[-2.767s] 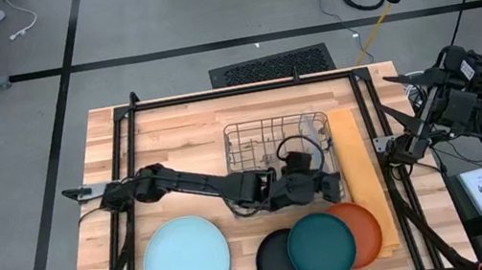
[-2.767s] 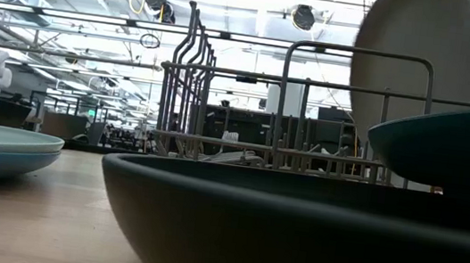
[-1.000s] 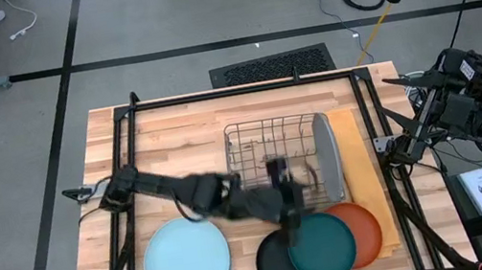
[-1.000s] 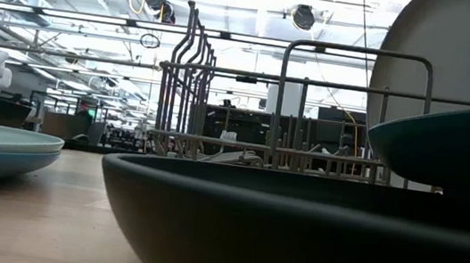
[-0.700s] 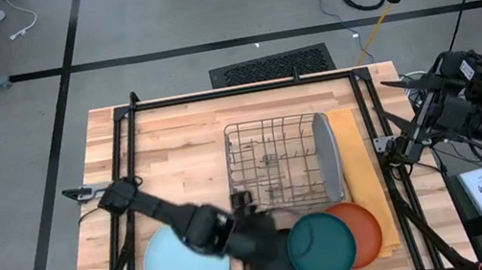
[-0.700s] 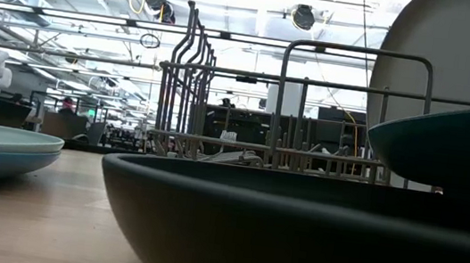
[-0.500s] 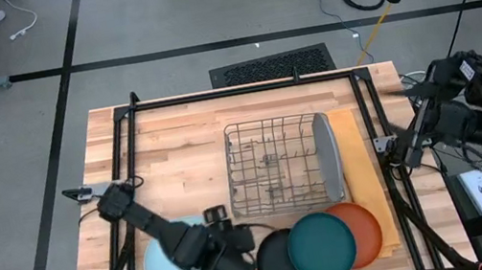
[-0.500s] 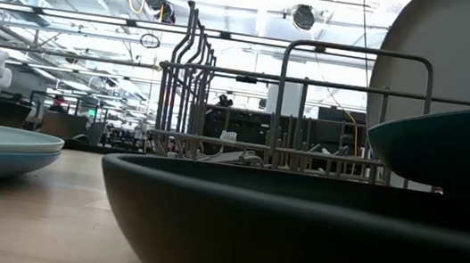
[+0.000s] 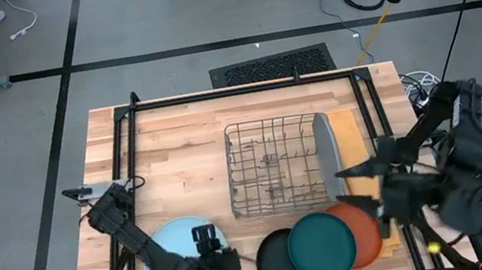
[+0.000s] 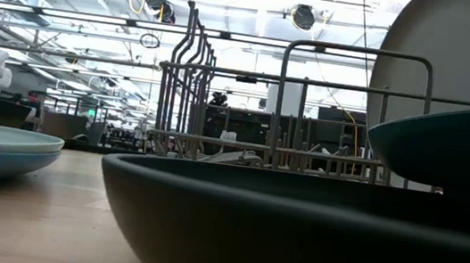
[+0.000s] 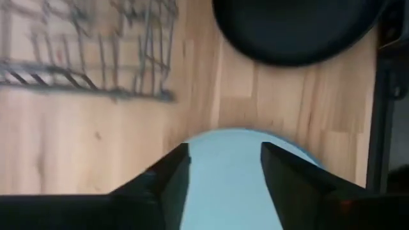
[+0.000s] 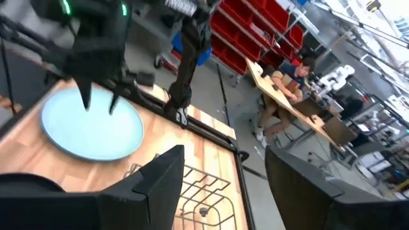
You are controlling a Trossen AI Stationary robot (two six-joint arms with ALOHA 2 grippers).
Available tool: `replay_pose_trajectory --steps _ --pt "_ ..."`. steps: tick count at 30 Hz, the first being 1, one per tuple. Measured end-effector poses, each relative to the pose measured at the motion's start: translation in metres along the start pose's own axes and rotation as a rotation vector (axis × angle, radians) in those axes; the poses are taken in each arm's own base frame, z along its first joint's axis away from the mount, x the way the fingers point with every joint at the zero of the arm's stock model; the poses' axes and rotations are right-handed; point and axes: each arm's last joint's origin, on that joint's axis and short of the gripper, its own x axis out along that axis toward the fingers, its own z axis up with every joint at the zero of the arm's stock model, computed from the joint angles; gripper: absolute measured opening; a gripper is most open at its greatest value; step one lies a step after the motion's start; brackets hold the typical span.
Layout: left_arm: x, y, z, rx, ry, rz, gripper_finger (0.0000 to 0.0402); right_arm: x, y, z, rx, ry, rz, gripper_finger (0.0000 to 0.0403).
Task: Sort dishes
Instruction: Put the light blue plate into the dish rack
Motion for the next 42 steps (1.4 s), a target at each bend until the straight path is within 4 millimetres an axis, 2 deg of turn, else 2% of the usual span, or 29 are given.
replay_pose_trajectory --steps 4,9,13,15,17,21,25,28,31,33,38,42 --pt "-0.035 -0.001 -0.019 0.059 -0.165 0.036 0.0130 0.025 0.021 0.003 0.041 0.030 0.040 0.0210" --pt "-0.096 0.018 -0.052 0.038 -0.461 0.080 0.0019 0.055 0.054 0.010 0.085 0.020 0.203 0.0210" --pt "-0.134 0.046 -0.083 -0.043 -0.705 0.117 0.0004 0.070 0.075 0.011 0.079 0.017 0.199 0.0210" --pt "-0.139 0.063 -0.097 -0.109 -0.782 0.125 0.0003 0.076 0.085 0.011 0.075 0.022 0.200 0.0210" --pt "-0.132 0.077 -0.109 -0.189 -0.810 0.122 0.0002 0.081 0.094 0.011 0.082 0.018 0.198 0.0210" --pt "-0.088 0.096 -0.130 -0.376 -0.786 0.136 0.0001 0.092 0.113 0.012 0.101 -0.002 0.234 0.0210" --pt "-0.039 0.099 -0.147 -0.511 -0.717 0.152 0.0001 0.103 0.125 0.011 0.088 -0.014 0.294 0.0210" --pt "-0.015 0.099 -0.151 -0.547 -0.552 0.151 0.0001 0.109 0.125 0.009 0.073 -0.005 0.298 0.0210" --pt "0.000 0.100 -0.145 -0.500 -0.318 0.136 0.0001 0.114 0.121 0.008 0.060 0.003 0.280 0.0210" --pt "0.006 0.100 -0.136 -0.449 -0.231 0.095 0.0000 0.118 0.118 0.007 0.037 0.004 0.269 0.0210" --pt "0.020 0.111 -0.106 -0.286 -0.188 0.019 0.0009 0.132 0.107 0.005 -0.003 0.012 0.228 0.0210" --pt "0.033 0.133 -0.092 -0.202 -0.088 0.022 0.0059 0.141 0.098 0.003 -0.010 0.026 0.199 0.0210"
